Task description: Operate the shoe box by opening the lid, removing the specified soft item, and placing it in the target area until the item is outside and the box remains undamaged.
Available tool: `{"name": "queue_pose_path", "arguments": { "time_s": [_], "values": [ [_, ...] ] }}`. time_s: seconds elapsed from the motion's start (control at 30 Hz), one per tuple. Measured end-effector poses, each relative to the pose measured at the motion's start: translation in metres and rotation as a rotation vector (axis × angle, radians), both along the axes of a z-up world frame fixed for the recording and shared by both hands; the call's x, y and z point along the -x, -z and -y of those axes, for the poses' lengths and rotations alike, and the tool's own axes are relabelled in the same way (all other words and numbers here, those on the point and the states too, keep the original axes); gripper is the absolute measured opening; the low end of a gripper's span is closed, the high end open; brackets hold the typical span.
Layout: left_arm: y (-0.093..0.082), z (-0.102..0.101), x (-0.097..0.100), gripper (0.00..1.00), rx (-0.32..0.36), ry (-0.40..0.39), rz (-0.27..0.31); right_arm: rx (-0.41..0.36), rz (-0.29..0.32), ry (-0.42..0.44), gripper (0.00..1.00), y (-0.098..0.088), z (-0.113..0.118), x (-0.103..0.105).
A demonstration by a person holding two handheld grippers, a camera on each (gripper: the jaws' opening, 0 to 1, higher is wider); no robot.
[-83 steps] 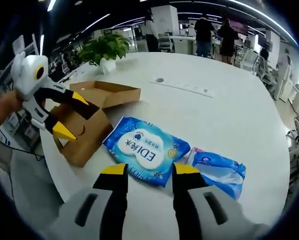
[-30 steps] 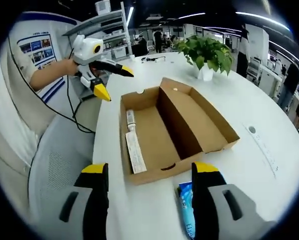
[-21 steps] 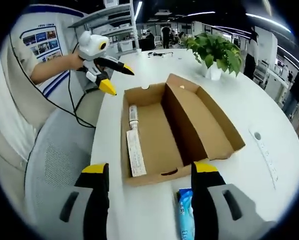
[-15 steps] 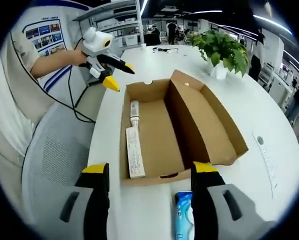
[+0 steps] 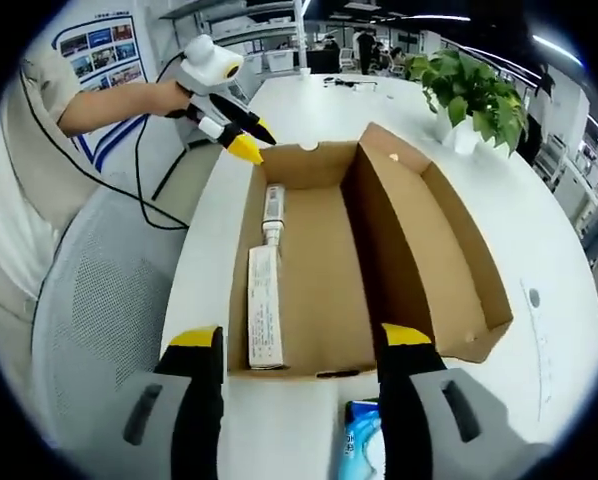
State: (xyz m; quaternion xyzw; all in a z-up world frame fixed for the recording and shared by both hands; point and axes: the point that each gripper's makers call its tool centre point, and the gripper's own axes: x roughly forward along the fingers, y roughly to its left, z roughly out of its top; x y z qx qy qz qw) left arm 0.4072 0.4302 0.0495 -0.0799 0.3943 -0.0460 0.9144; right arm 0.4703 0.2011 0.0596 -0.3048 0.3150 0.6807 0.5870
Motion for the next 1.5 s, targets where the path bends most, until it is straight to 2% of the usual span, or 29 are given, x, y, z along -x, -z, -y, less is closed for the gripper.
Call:
{"name": "queue_pose_path", "arguments": {
  "time_s": [0.27,0.4,0.53,0.73,0.87,0.97,1.27,1.5],
  "values": [
    [0.005,0.003,-0.003,0.32,0.06,-0.018,-0.027,0.051,0.005,-0.042,0.56,0.016,-0.003,-0.002],
    [0.005,0.004,-0.005,0.21,0.088,-0.036,-0.039,0.082,-0.006,-0.074,0.55,0.026,-0.006,0.002],
    [0.007,-0.002,-0.005,0.14,0.075,-0.055,-0.044,0.094,-0.008,-0.098,0.52,0.032,-0.008,0.003],
    [0.008,-0.005,-0.005,0.09,0.097,-0.077,-0.042,0.122,-0.025,-0.129,0.48,0.043,-0.009,0.008],
    [0.009,-0.008,-0.005,0.05,0.096,-0.088,-0.049,0.133,-0.003,-0.154,0.46,0.047,-0.009,0.011],
    [0.009,-0.008,-0.006,0.05,0.103,-0.088,-0.051,0.124,0.012,-0.158,0.43,0.048,-0.012,0.011],
    [0.01,-0.008,-0.005,0.05,0.112,-0.093,-0.052,0.142,0.029,-0.174,0.18,0.056,-0.01,0.019],
    [0.01,-0.009,-0.005,0.04,0.118,-0.106,-0.05,0.146,0.04,-0.173,0.17,0.056,-0.01,0.02]
  ]
}}
